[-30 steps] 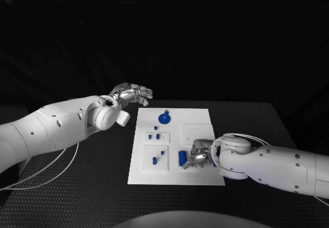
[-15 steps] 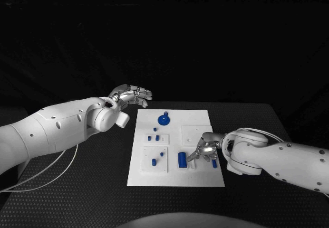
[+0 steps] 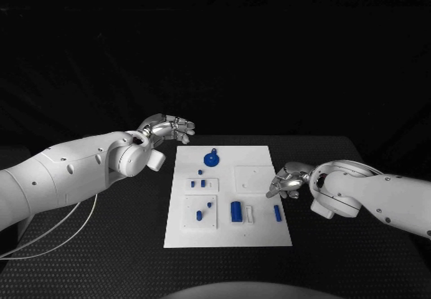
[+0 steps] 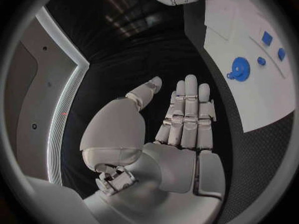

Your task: Assemble the parts on the task board

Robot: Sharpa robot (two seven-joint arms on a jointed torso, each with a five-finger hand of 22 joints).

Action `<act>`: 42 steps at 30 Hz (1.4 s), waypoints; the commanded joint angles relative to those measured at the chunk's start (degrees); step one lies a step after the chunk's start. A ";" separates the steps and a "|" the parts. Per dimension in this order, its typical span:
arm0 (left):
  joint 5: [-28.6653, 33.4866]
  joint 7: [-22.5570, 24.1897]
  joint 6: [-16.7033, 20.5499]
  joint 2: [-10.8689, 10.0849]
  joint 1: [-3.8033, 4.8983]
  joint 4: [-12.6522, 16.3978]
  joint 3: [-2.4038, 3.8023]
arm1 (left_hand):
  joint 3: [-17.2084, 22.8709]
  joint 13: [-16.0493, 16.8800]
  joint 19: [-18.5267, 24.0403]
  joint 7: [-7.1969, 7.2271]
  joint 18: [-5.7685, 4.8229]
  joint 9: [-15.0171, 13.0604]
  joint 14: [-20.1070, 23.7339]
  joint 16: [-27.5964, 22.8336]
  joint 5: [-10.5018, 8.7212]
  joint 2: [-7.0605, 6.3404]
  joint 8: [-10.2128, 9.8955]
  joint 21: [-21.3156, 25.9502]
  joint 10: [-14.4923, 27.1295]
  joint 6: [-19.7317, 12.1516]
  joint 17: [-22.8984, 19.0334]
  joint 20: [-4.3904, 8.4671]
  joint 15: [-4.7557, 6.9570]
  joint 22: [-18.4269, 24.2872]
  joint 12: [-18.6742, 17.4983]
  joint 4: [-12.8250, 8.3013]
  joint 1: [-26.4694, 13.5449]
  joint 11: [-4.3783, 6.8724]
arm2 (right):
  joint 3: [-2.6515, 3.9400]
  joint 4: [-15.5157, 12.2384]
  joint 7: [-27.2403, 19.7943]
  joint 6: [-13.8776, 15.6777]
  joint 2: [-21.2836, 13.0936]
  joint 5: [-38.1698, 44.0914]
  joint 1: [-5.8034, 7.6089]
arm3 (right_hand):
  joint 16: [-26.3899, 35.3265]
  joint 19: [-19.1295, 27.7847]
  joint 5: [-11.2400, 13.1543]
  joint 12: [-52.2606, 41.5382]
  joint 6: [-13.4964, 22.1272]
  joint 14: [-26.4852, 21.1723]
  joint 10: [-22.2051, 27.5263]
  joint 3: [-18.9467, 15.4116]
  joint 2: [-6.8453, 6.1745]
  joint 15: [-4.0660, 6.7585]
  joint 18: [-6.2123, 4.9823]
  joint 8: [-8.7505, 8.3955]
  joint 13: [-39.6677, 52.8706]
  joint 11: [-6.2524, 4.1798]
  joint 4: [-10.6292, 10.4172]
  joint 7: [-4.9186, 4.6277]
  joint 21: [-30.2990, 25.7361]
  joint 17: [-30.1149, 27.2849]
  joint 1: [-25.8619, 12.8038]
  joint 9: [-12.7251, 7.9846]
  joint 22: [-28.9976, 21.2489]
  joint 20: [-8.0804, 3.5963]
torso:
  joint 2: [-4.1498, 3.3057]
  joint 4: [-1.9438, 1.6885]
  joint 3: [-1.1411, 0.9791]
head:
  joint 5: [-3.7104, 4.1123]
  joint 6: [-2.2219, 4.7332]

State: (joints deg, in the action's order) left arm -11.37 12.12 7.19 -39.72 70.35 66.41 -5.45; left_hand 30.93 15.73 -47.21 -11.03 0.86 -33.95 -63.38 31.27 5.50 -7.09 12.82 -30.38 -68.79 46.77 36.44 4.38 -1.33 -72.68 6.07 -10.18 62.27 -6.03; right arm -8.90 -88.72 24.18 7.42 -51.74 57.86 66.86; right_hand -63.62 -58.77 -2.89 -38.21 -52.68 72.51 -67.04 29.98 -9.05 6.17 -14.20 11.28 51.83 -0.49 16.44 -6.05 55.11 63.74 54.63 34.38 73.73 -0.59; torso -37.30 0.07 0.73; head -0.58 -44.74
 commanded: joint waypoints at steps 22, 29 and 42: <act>0.31 0.25 -1.23 -0.13 0.03 0.25 -0.05 | -0.15 0.26 -0.41 0.17 0.91 0.13 -0.43 -0.47 -0.32 0.13 0.18 0.41 0.22 -0.23 0.25 -0.16 -0.04 -0.19 0.30 0.42 -0.39 -0.07 | -2.14 0.52 9.29 -7.80 0.31 11.45 -1.39 | -6.17 -5.60 0.09 -23.57 -7.97 3.83 -1.02 10.41 -0.67 2.23 -0.80 6.95 13.22 -2.12 -7.05 2.36 3.66 0.37 -10.98 9.15 0.59 -2.69 | -0.01 -0.12 0.07 | 1.24 -0.52; 0.31 0.24 -1.28 -0.18 0.03 0.36 -0.06 | -0.16 0.30 -0.42 0.16 0.90 0.14 -0.43 -0.50 -0.30 0.16 0.18 0.45 0.27 -0.25 0.29 -0.15 -0.03 -0.22 0.33 0.44 -0.39 -0.07 | -2.22 0.33 9.50 -8.46 0.77 11.50 -2.16 | -6.28 -5.63 0.10 -23.80 -8.21 3.84 -1.15 10.58 -0.41 2.22 -0.80 6.95 13.20 -2.17 -6.70 2.42 3.78 0.32 -11.55 9.39 0.62 -2.77 | 0.01 -0.06 0.08 | 1.23 -0.74; 0.31 0.18 -1.39 -0.29 0.02 0.44 -0.06 | -0.18 0.39 -0.43 0.15 0.88 0.16 -0.44 -0.57 -0.30 0.18 0.19 0.51 0.35 -0.28 0.37 -0.14 -0.03 -0.27 0.40 0.50 -0.43 -0.08 | -2.35 1.04 9.85 -7.50 2.00 13.35 -3.79 | -6.36 -5.56 0.09 -23.88 -7.75 3.78 -0.95 10.79 -1.45 2.15 -0.80 6.25 12.98 -2.04 -6.34 2.27 3.87 0.09 -13.06 9.53 0.60 -2.84 | -0.02 -0.11 0.06 | 1.09 -1.04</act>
State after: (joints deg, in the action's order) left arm -11.37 12.01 6.72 -40.04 70.35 66.70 -5.54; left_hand 30.81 16.06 -47.21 -11.03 0.86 -33.86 -63.38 31.06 5.50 -7.09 12.82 -30.16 -68.79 46.77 36.70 4.38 -1.33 -72.89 6.38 -10.06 62.27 -6.02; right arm -11.25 -87.71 33.65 0.12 -49.87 69.71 63.17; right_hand -69.62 -64.17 -2.89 -61.84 -60.76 76.16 -67.89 40.73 -10.54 8.47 -13.93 17.74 64.87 -2.56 9.95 -3.56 58.62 63.88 42.07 44.00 74.32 -3.27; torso -37.32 -0.03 0.81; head 0.57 -45.73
